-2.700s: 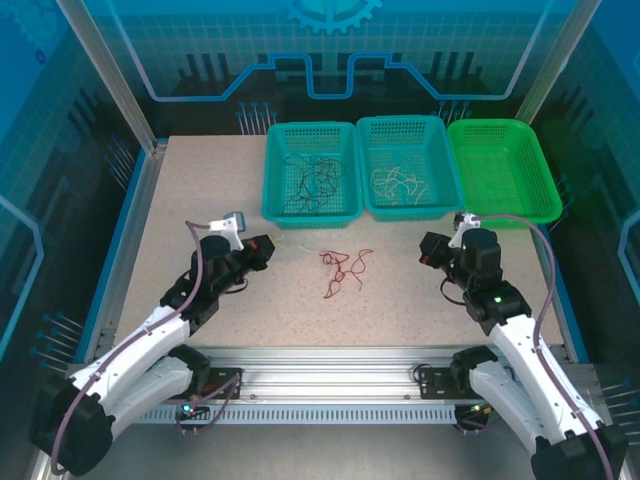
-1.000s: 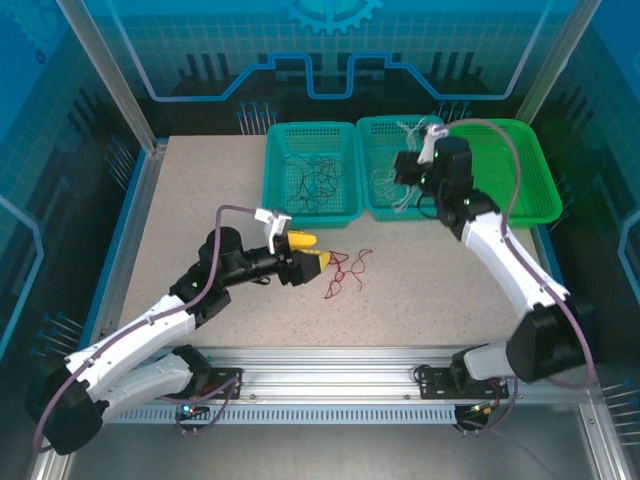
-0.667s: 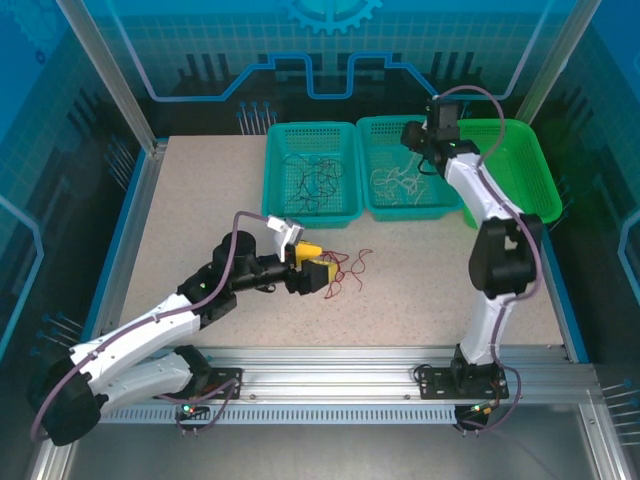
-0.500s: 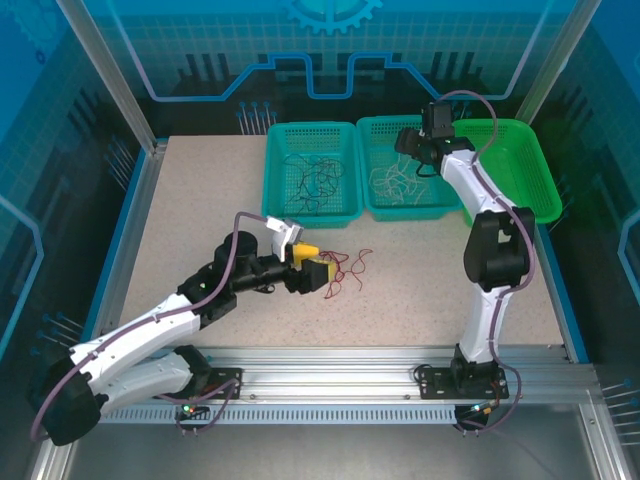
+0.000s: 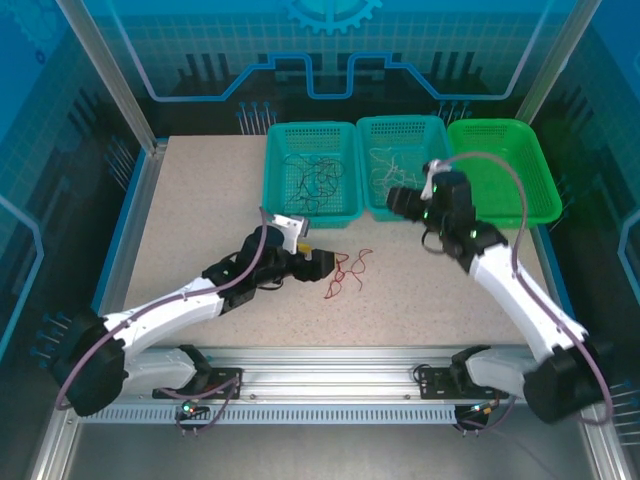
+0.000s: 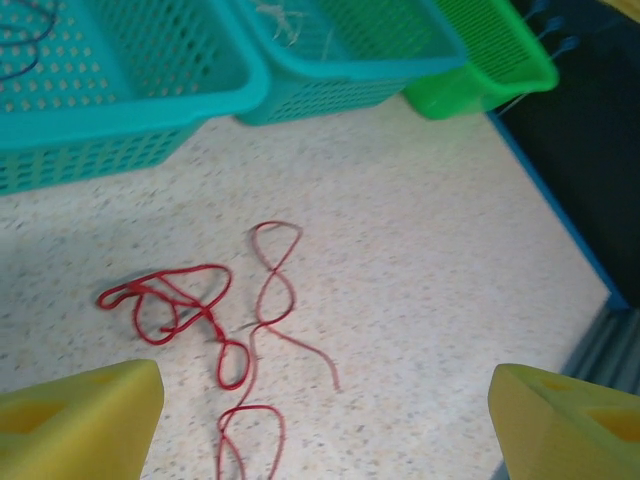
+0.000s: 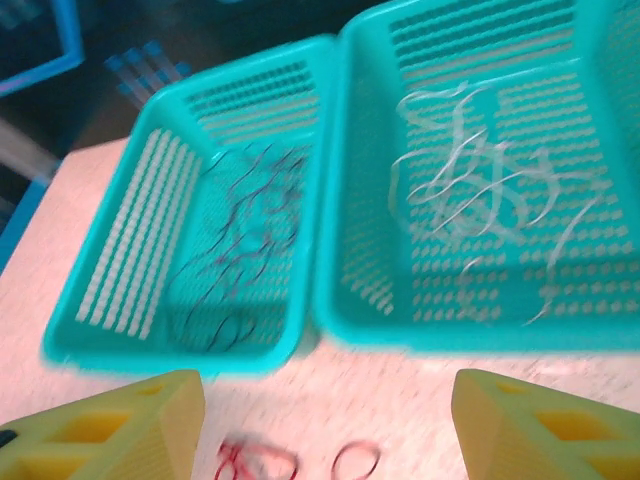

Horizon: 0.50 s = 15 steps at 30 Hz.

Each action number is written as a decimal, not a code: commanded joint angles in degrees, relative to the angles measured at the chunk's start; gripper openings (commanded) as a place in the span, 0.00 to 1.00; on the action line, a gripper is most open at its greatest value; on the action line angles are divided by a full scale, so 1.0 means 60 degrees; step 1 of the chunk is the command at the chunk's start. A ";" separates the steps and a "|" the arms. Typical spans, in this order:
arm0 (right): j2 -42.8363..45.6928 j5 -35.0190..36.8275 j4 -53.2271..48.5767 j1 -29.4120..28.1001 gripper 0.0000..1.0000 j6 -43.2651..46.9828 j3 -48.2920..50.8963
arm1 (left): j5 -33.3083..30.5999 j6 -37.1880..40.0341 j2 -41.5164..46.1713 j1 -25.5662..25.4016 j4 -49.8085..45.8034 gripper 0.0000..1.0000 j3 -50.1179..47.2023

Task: Untangle the cables

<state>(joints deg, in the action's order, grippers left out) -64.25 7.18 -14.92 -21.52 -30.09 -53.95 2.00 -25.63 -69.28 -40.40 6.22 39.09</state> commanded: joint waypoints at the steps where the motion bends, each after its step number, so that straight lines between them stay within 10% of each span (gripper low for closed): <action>1: 0.0466 0.0782 -0.0037 -0.0757 0.66 -0.0710 0.1474 | -0.0595 -0.0215 -0.0383 -0.0059 -0.0095 0.86 0.0376; 15: -0.3531 0.0770 0.0686 -0.2376 0.70 -0.1995 0.1344 | -0.0878 -0.0590 -0.0771 -0.0083 -0.0083 0.86 0.0189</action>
<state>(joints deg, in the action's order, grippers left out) -82.26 9.56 -14.35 -35.11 -41.17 -42.17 -1.96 -28.18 -74.56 -40.51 6.22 39.72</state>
